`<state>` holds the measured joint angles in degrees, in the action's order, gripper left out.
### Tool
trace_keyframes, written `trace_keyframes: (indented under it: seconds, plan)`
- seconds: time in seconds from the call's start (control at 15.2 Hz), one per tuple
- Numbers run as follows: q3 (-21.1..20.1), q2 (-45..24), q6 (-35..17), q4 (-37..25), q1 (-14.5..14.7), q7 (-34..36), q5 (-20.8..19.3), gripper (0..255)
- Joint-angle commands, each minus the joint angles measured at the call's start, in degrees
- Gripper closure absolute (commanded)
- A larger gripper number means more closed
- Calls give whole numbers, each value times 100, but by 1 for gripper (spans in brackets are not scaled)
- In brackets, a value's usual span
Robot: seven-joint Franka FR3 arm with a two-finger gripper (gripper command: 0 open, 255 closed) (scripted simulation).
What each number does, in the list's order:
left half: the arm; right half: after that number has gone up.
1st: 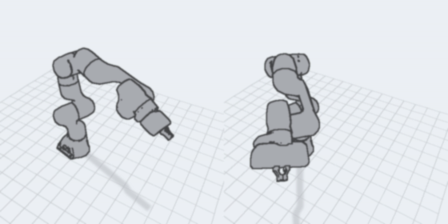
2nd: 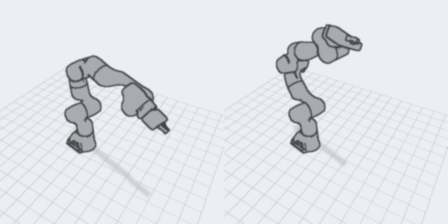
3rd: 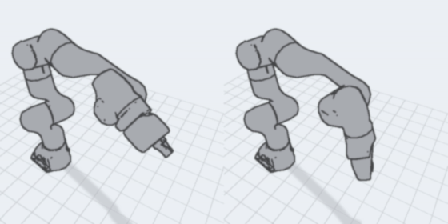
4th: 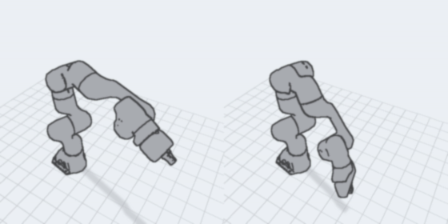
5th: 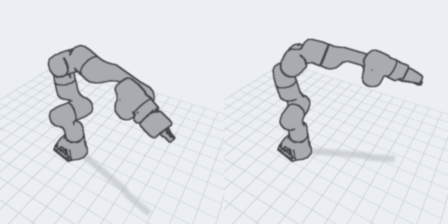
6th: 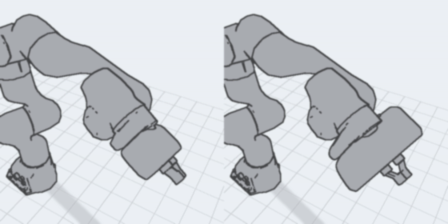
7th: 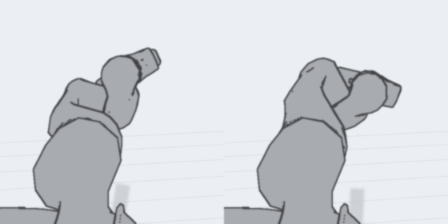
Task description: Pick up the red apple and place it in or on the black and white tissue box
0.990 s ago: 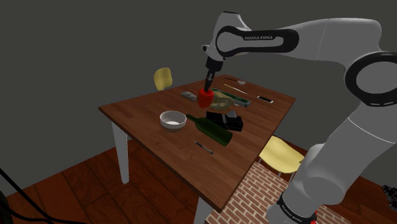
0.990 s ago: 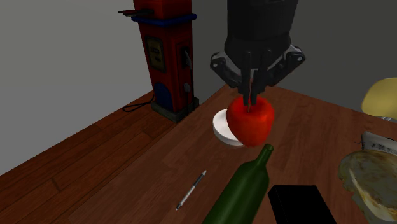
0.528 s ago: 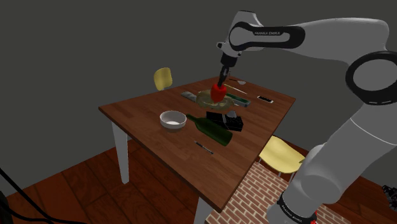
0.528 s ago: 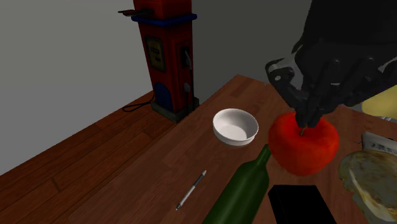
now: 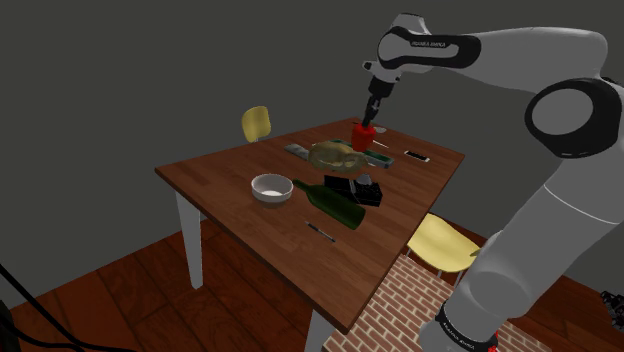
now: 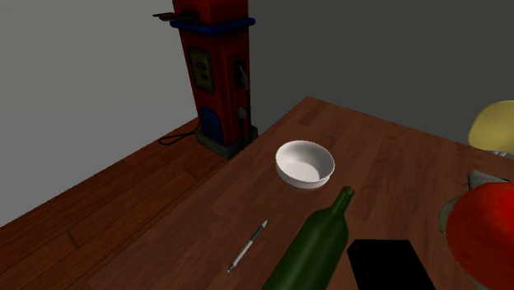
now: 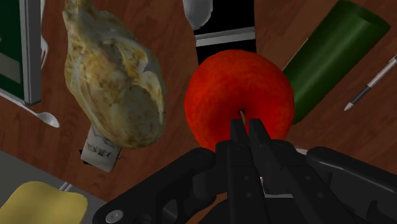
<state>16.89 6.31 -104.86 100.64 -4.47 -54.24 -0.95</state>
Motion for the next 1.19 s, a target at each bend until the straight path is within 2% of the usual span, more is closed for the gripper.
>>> trace_keyframes:
  seconds: [0.0, 0.07, 1.12]
  plan:
    - [166, -120, 129, -243, -115, -305, 73, 255]
    - [241, -190, 180, -358, -171, -441, 114, 255]
    - [243, -105, -1067, 969, -179, -446, 86, 255]
